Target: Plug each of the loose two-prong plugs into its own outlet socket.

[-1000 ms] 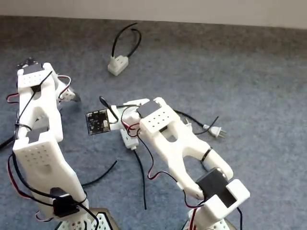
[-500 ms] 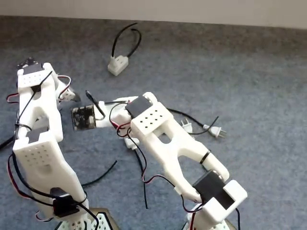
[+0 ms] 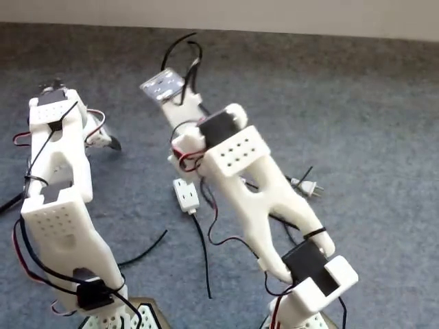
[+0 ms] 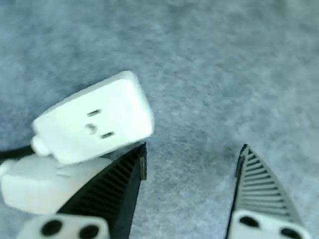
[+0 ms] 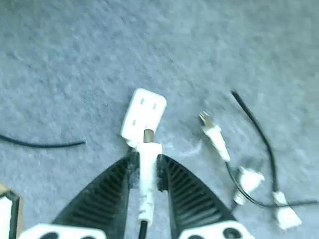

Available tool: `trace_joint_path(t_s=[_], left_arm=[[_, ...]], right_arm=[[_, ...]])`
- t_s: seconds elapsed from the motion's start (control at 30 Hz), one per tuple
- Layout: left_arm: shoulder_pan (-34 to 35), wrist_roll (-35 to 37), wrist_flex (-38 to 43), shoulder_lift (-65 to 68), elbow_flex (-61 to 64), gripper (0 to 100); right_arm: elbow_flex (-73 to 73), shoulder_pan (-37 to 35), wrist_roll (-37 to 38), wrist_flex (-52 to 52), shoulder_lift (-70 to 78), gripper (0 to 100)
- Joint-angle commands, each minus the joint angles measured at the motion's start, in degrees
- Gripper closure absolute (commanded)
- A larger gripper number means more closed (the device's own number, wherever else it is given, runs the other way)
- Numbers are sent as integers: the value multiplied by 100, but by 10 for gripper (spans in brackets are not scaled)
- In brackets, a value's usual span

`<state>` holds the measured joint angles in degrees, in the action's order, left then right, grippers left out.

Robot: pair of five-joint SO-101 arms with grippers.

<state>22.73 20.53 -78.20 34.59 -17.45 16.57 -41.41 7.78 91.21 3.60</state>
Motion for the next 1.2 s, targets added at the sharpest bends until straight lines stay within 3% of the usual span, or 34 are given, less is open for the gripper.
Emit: trace_joint_path(t_s=[0.0,0.17,0.37,0.67,0.97,1.07,1.17], left_arm=[[-532,-2057,53,-57,-207,706],[-1147,-5248,-176,-136,-277,708],[-1701,-7024,-1503,-576,-1288,708],[-2941,-8053,-1767,-664,-1543,708],[-3495,-9934,-1855,-690,-954,708],[-3495,-9881,-1873,-690,-919,709],[-3512,-8765,-1855,-699,-927,709]], right_arm=[[1174,558,448,1015,-136,992],[1007,1622,967,971,-655,992],[365,2536,1618,980,-1314,992],[-646,3662,2514,971,-2009,992],[-1024,4725,3341,963,-2185,992],[-1024,5007,3490,963,-2149,992],[-1033,5112,3490,963,-2149,992]])
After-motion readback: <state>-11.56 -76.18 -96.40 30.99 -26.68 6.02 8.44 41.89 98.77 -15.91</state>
